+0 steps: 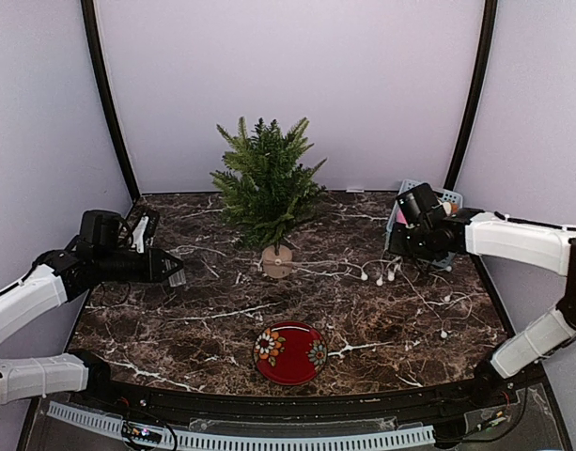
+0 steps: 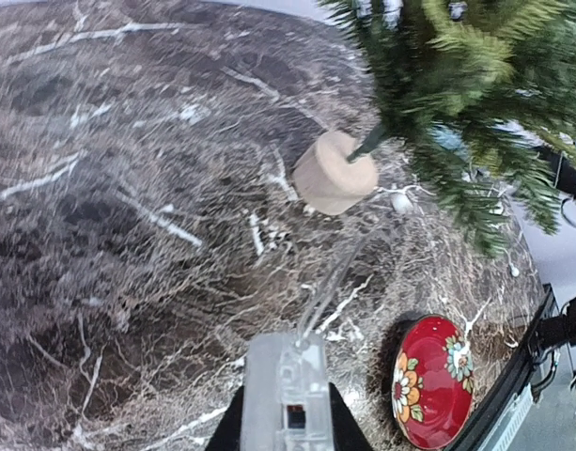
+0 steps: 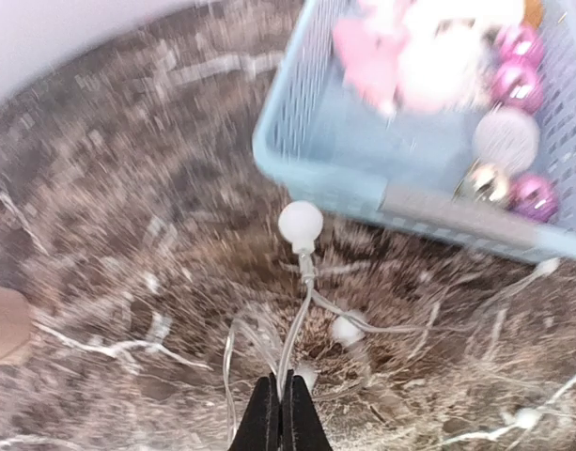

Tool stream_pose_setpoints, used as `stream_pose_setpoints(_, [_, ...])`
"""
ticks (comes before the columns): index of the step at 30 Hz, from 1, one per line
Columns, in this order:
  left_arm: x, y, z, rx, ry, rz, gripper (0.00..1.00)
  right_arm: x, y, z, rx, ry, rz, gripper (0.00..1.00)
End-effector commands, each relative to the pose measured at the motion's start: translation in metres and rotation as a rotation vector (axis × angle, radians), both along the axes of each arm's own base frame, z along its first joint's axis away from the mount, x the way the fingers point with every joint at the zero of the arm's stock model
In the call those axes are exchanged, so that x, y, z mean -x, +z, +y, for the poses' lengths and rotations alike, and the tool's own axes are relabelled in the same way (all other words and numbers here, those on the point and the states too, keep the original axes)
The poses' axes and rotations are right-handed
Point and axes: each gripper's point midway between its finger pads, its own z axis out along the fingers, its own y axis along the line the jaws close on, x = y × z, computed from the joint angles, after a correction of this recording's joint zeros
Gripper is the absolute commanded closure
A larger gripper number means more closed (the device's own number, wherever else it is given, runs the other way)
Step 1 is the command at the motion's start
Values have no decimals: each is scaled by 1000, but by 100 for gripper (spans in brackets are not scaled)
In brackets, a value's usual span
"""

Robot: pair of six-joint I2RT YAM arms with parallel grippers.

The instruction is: Decorate the small christmas tree

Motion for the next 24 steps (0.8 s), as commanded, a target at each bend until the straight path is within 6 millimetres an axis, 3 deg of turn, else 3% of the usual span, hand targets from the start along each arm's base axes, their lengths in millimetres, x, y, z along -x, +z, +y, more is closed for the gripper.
stream_pose_setpoints(1, [7,40,-21,12,-151,-164,100,7,57,-30,20,-83,-130,100])
stream_pose_setpoints(3, [13,50,-32,5,-209,-209,100,14,80,-45,20,-120,-176,100])
stream_pose_setpoints(9, [30,60,-54,10,-344,-264,100,38,114,-77,14,-195,-239,100])
stream_pose_setpoints(18, [47,65,-68,44,-451,-262,100,61,132,-106,31,-259,-271,100])
stream_pose_setpoints(24, [51,72,-72,69,-485,-261,100,68,134,-113,22,-276,-278,100])
